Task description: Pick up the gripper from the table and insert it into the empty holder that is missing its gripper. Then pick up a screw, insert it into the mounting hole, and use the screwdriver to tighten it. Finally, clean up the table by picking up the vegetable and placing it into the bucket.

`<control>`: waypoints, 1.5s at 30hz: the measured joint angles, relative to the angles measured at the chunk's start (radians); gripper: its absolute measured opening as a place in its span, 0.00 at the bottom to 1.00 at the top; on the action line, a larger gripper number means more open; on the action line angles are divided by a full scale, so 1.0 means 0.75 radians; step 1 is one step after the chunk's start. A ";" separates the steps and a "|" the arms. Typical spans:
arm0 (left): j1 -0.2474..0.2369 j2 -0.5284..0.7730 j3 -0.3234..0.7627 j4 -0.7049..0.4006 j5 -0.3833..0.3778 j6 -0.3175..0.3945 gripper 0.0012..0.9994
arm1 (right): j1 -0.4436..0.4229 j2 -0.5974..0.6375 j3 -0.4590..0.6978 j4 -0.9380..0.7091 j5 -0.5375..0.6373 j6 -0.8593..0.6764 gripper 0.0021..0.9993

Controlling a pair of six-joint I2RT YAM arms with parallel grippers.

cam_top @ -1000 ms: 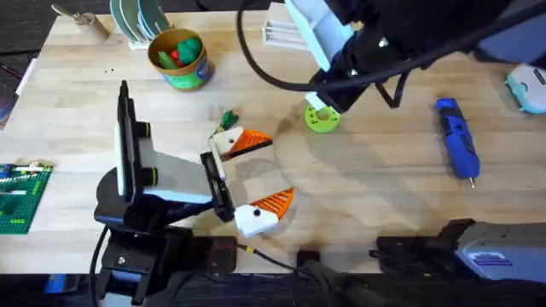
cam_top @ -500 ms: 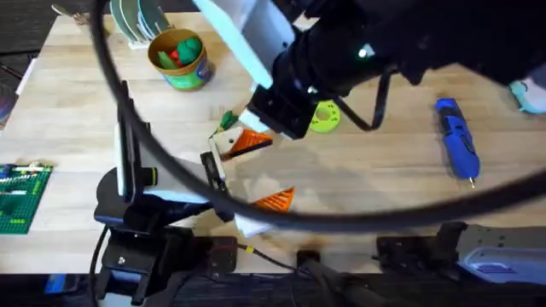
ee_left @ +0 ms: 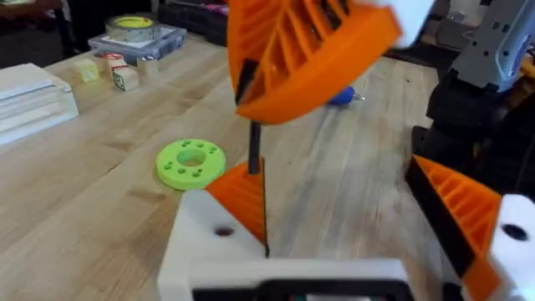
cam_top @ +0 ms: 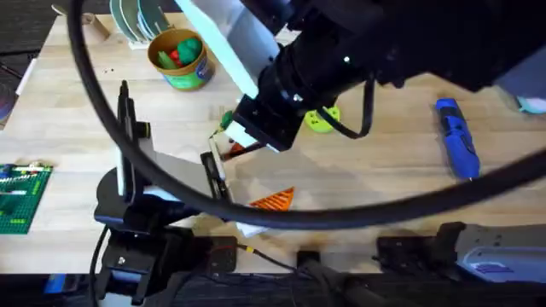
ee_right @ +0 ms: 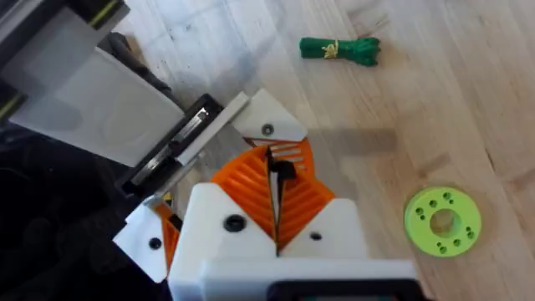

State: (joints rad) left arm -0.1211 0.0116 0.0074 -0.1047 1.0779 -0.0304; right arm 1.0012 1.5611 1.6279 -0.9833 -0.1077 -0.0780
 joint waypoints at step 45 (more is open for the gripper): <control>0.001 0.001 0.000 -0.006 0.029 0.063 0.99 | 0.048 0.132 0.041 -0.046 0.054 -0.016 0.01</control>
State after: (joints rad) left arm -0.1207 0.0120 0.0074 -0.1093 1.0996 0.0171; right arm 1.0374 1.6604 1.6587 -1.0177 -0.0669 -0.0902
